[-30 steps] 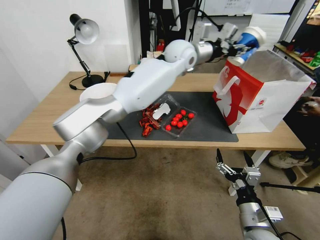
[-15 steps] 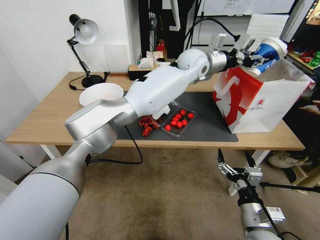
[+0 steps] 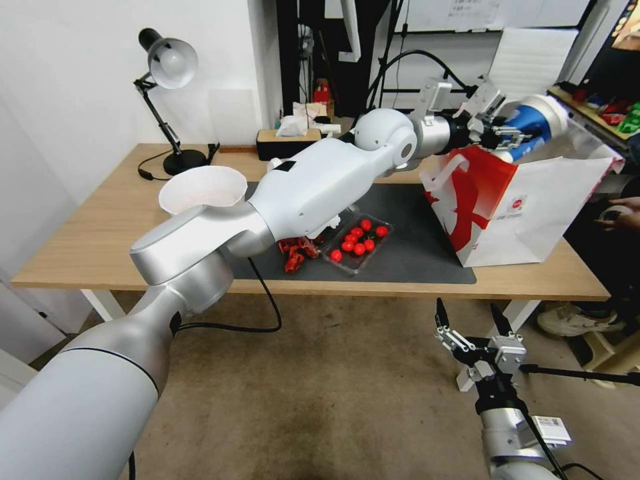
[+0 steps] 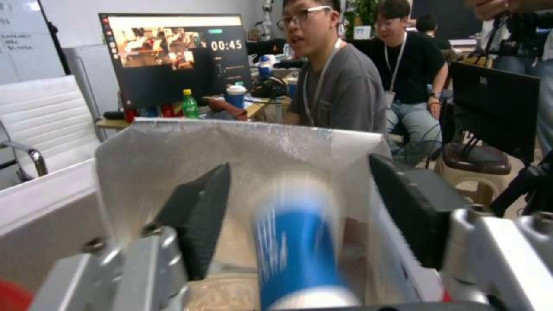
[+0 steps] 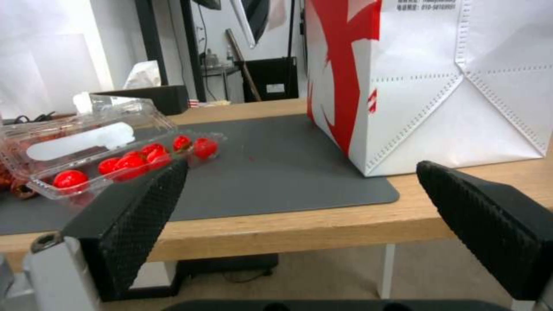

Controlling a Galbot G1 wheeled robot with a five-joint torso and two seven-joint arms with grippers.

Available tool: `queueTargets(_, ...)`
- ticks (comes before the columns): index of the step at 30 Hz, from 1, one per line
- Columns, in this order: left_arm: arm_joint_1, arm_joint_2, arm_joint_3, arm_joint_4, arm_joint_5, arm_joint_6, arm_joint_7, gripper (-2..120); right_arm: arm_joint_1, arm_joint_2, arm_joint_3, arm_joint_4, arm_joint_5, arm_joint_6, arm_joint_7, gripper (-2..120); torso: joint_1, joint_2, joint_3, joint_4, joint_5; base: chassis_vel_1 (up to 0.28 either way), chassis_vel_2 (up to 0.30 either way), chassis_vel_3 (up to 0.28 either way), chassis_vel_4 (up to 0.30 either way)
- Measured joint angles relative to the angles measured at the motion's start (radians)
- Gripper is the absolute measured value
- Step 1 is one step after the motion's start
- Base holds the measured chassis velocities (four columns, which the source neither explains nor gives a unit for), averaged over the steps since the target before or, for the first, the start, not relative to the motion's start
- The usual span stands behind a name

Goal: Pick up the trash from the table and place it into the takeout bag.

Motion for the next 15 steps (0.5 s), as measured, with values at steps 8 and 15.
queueTargets(8, 0.019, 0.035, -0.038, -0.048, 0.019, 0.008, -0.027, 97, -0.002, 0.001, 0.0, 0.004, -0.001, 0.0, 0.0, 100, 0.0, 0.0, 0.0, -0.0003, 0.0, 0.0, 0.0, 0.0, 0.0)
queueTargets(15, 0.106, 0.175, -0.084, -0.213, 0.07, 0.02, -0.052, 100, -0.003, 0.002, -0.002, 0.004, -0.001, -0.001, 0.0, 100, 0.0, 0.0, 0.0, 0.0001, -0.0003, 0.0, 0.0, 0.0, 0.0)
